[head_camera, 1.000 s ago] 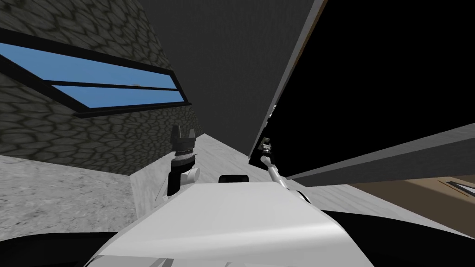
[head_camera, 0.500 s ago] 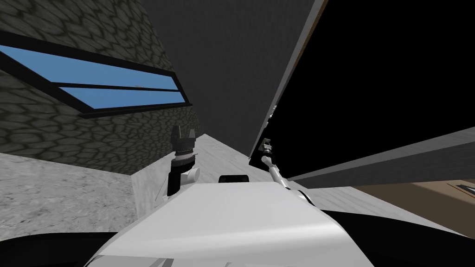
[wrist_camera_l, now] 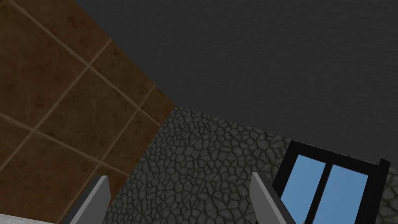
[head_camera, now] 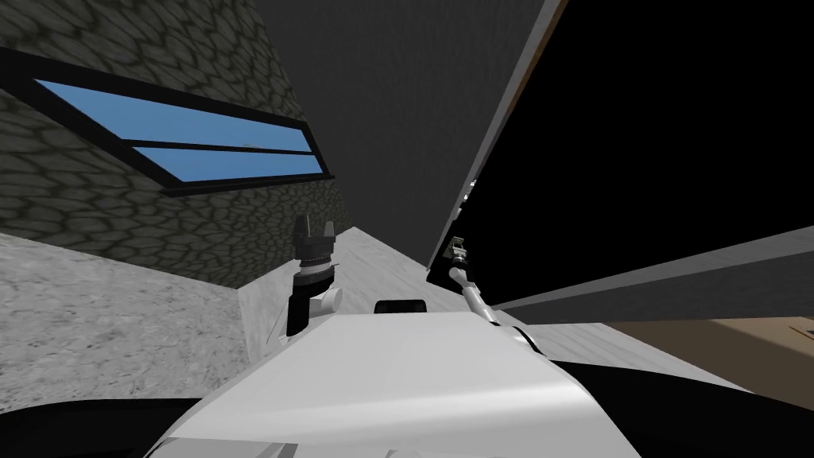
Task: Pull the door open
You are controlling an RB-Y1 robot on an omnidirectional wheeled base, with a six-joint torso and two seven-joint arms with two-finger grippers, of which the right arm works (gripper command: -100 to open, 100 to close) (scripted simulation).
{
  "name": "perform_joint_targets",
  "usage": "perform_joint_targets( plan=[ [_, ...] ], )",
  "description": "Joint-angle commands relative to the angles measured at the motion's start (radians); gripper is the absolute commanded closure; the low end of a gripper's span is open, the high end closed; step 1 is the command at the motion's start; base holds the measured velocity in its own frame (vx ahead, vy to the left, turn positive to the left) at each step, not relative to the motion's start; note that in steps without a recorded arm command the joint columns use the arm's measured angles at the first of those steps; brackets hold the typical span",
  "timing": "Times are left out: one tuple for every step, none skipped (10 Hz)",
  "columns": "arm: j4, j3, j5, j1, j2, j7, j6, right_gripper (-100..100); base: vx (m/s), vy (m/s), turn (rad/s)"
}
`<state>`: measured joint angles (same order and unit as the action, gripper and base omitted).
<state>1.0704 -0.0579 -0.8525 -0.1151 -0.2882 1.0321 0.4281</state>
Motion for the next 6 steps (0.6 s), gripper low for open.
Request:
perform_joint_targets(
  plan=[
    [0.008,0.024,0.0,0.013,-0.011,0.024,-0.006,100,-0.27,-0.075,0.183],
    [0.016,0.04,0.0,0.021,-0.025,0.044,-0.007,100,-0.262,-0.058,0.193],
    [0.021,0.05,0.0,0.026,-0.035,0.057,-0.008,100,-0.259,-0.061,0.186],
    [0.026,0.061,-0.001,0.031,-0.045,0.07,-0.009,100,-0.235,-0.077,0.186],
    [0.033,0.076,-0.001,0.038,-0.058,0.088,-0.01,100,-0.256,-0.079,0.172],
    [0.039,0.089,-0.001,0.044,-0.069,0.104,-0.011,100,-0.281,-0.049,0.173]
  ],
)
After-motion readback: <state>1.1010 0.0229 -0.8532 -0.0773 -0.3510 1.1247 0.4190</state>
